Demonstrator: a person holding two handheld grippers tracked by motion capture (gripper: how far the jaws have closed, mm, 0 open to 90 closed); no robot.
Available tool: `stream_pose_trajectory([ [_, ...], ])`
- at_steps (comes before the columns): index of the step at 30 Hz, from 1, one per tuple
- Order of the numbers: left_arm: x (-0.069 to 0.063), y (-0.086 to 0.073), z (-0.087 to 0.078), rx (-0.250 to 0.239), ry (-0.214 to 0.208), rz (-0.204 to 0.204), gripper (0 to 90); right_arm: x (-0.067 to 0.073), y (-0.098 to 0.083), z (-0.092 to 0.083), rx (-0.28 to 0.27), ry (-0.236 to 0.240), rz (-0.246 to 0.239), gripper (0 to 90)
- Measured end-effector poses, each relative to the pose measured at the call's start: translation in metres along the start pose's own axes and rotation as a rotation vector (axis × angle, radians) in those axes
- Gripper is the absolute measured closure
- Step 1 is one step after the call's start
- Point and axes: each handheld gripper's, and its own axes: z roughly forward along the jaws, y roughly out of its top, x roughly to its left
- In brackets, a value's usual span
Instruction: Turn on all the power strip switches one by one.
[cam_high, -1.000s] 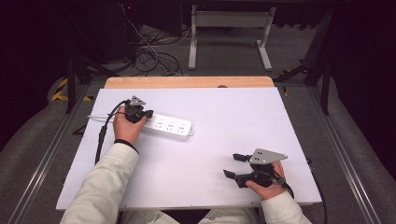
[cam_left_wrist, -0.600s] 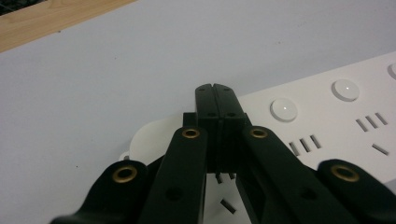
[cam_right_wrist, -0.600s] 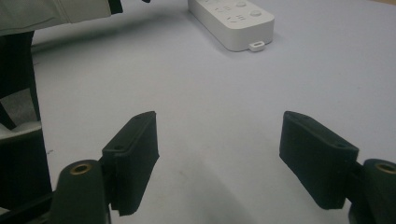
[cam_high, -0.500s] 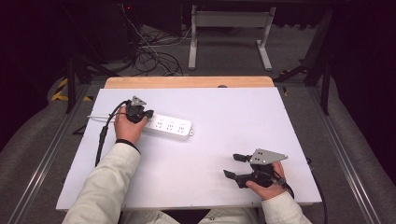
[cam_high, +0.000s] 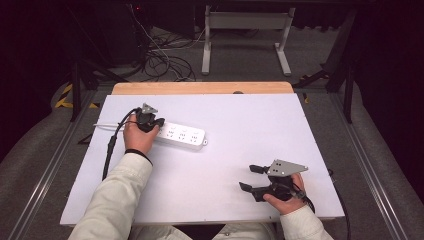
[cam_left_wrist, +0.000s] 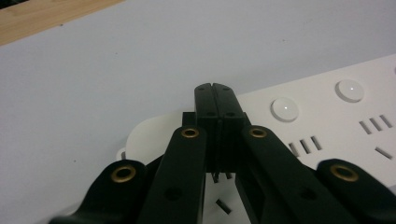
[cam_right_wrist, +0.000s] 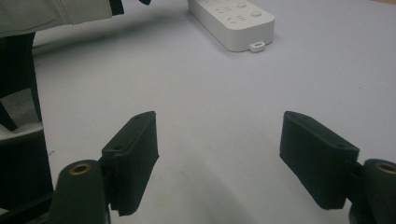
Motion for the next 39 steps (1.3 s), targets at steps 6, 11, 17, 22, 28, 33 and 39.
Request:
stream_pose_trajectory([
  [6,-0.004,0.002,0.001,0.01,0.013,-0.011,90.0,0.0,0.0,0.0,-0.003,-0.001,0.003,28.8],
  [11,-0.002,0.001,0.002,0.006,0.023,-0.024,90.0,0.0,0.0,-0.001,-0.005,-0.001,0.003,28.8],
  [17,0.001,-0.002,0.001,-0.011,0.013,-0.054,90.0,0.001,-0.001,0.001,0.0,0.007,0.0,28.8],
  [22,-0.001,0.0,0.002,0.004,0.024,-0.052,90.0,0.001,0.0,0.0,-0.006,0.005,0.0,28.8],
  [28,-0.002,0.004,-0.014,-0.022,-0.005,-0.021,90.0,-0.002,0.002,-0.002,-0.022,-0.011,0.009,28.4],
  [33,-0.013,0.007,-0.051,-0.141,-0.052,0.05,74.4,-0.003,0.004,-0.003,-0.025,-0.028,0.004,28.3],
  [39,-0.028,-0.004,-0.093,-0.245,-0.128,0.059,51.8,-0.003,0.007,-0.008,-0.038,-0.049,0.001,28.1],
])
